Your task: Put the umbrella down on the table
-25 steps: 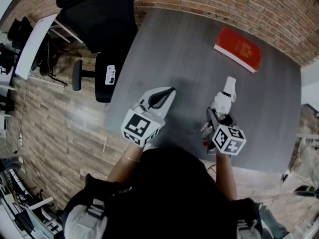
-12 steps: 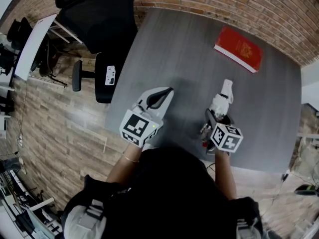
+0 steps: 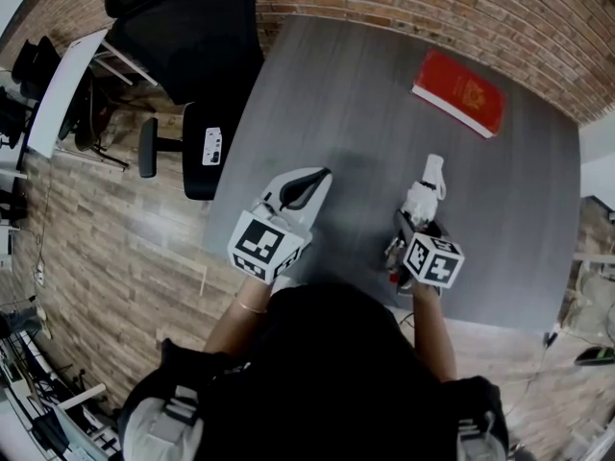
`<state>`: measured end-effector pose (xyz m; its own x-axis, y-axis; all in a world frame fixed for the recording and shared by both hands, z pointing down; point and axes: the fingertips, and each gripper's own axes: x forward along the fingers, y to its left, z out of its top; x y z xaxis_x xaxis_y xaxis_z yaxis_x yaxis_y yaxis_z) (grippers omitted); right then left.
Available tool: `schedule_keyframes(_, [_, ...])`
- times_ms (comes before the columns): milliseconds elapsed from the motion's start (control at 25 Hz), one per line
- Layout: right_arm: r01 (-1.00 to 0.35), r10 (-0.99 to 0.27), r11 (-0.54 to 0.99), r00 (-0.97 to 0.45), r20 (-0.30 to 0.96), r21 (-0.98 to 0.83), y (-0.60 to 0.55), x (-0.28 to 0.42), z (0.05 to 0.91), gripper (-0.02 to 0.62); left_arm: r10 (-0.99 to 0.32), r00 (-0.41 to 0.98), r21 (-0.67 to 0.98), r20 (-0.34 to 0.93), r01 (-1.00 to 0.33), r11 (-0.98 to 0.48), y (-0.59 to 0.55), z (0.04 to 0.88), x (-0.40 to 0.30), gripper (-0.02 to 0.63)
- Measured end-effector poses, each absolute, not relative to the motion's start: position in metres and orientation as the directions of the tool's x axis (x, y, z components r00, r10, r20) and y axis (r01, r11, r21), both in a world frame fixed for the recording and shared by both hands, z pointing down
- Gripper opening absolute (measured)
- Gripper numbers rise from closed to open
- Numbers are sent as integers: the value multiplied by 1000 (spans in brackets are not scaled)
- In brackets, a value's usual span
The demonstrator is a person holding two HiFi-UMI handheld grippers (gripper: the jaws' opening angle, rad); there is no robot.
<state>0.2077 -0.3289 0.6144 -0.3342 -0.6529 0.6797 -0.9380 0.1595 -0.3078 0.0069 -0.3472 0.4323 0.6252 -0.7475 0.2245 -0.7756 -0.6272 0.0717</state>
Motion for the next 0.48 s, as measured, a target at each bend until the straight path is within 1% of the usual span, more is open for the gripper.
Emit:
schedule_keyframes(360, [-944, -640, 152, -320, 698, -293, -329, 207, 623, 295, -758, 611, 56, 228, -785, -616, -342, 433, 1, 2])
schedule_keyframes(480, [-945, -633, 150, -318, 706, -291, -329, 207, 626, 295, -759, 605, 74, 240, -791, -607, -341, 435, 0, 2])
